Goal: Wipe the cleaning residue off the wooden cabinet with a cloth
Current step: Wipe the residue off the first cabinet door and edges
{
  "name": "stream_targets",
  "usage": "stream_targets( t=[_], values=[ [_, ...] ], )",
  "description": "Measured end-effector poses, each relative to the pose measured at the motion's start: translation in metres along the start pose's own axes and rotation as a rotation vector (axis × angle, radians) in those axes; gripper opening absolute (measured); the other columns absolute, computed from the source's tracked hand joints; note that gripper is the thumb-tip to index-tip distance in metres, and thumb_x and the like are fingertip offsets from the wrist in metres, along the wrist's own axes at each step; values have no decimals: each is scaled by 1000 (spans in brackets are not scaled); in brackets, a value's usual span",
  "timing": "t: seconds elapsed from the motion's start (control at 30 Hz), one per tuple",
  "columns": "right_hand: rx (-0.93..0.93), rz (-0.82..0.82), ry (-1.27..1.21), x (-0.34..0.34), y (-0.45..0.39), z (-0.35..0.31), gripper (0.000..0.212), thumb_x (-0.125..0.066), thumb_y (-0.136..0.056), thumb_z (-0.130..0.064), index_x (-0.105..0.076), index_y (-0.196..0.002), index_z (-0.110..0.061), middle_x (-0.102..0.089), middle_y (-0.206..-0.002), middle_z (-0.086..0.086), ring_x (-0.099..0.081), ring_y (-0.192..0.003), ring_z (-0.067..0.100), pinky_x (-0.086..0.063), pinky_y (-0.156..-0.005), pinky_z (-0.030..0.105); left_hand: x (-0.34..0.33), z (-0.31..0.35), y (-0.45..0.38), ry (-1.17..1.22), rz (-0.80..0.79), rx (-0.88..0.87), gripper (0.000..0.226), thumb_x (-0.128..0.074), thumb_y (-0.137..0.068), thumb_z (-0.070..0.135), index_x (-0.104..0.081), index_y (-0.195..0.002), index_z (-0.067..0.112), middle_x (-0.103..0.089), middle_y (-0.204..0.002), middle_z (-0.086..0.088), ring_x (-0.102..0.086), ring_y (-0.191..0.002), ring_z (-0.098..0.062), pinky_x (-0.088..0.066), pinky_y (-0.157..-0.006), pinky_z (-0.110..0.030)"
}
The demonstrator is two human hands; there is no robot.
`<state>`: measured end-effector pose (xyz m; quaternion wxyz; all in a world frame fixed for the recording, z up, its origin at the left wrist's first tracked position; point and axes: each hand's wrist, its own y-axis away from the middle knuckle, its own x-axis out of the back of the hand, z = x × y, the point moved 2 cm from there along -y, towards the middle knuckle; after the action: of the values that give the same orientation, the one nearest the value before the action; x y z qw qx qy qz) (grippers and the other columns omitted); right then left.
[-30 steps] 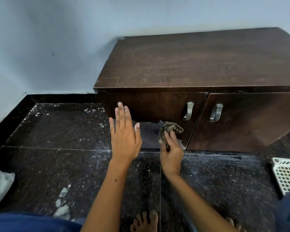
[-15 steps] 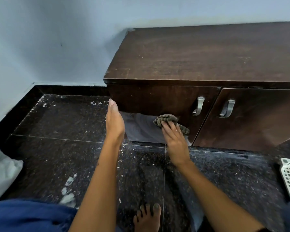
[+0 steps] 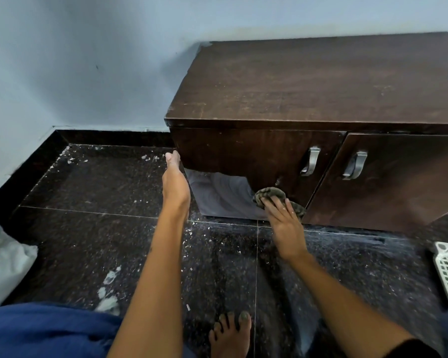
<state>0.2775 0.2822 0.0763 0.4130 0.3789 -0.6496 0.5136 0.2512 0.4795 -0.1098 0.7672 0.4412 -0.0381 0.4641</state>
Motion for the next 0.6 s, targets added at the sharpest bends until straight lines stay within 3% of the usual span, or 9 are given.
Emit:
stream_targets(
  t=[0.13, 0.23, 0.27, 0.3, 0.33, 0.4, 0.43, 0.5, 0.6],
  values=[
    [-129, 200, -156, 9, -23, -21, 67, -64, -61, 27, -55, -125, 8, -51, -137, 16, -36, -133, 35, -23, -116, 46, -4, 2, 3, -180, -79, 9, 44, -14, -96, 45, -2, -138, 52, -9, -158, -2, -12, -142, -32, -5, -110, -49],
    [-204, 203, -178, 12, -24, -30, 72, -58, -63, 29, -50, -131, 5, -44, -144, 14, -26, -136, 34, -31, -110, 50, -1, -2, 2, -219, -142, 70, 45, -22, -93, 45, -13, -137, 48, -28, -152, -9, -30, -134, -39, -17, -106, -55],
    [-209, 142, -178, 10, -16, -30, 77, -59, -61, 30, -49, -132, 5, -40, -146, 12, -25, -136, 34, -35, -107, 52, 6, -6, 13, -457, -154, 87, 44, -33, -86, 46, -29, -130, 44, -49, -137, -15, -49, -118, -43, -30, -97, -59],
    [-209, 76, -172, 7, -6, -28, 81, -60, -58, 31, -48, -133, 5, -36, -147, 10, -25, -136, 35, -38, -105, 52, -4, -8, 30, -412, -304, 62, 42, -43, -75, 49, -44, -116, 42, -66, -113, -16, -63, -94, -44, -42, -83, -60],
    [-209, 15, -173, 5, 1, -24, 84, -62, -56, 32, -46, -134, 4, -31, -148, 7, -27, -136, 35, -40, -104, 52, -15, -15, 34, -471, -323, -37, 44, -51, -67, 54, -51, -108, 41, -71, -101, -15, -66, -83, -42, -45, -76, -59],
    [-189, -6, -163, 4, 2, -19, 86, -64, -55, 31, -46, -135, 4, -28, -148, 7, -29, -136, 35, -38, -106, 48, -14, -2, 17, -458, -419, -64, 51, -41, -81, 62, -39, -130, 47, -47, -140, -10, -46, -123, -41, -29, -99, -59],
    [-183, 10, -154, 4, -3, -19, 86, -64, -55, 31, -46, -135, 4, -31, -148, 8, -28, -136, 34, -36, -106, 45, -16, 3, -5, -286, -201, -34, 51, -24, -89, 59, -21, -139, 49, -24, -154, -6, -24, -138, -35, -16, -107, -55],
    [-161, 50, -171, 5, -20, -28, 83, -59, -58, 31, -45, -136, 4, -35, -149, 11, -24, -137, 32, -38, -106, 44, -21, 0, -10, -319, -145, -50, 46, -10, -94, 48, -2, -139, 51, -6, -158, -2, -8, -142, -31, -4, -109, -51],
    [-92, 57, -137, 3, -34, -53, 79, -61, -60, 26, -47, -135, 4, -41, -147, 11, -33, -136, 33, -40, -106, 47, -17, -24, 19, -451, -168, -6, 44, -11, -96, 42, 2, -136, 53, -6, -158, -3, -9, -142, -33, -4, -109, -51]
  ],
)
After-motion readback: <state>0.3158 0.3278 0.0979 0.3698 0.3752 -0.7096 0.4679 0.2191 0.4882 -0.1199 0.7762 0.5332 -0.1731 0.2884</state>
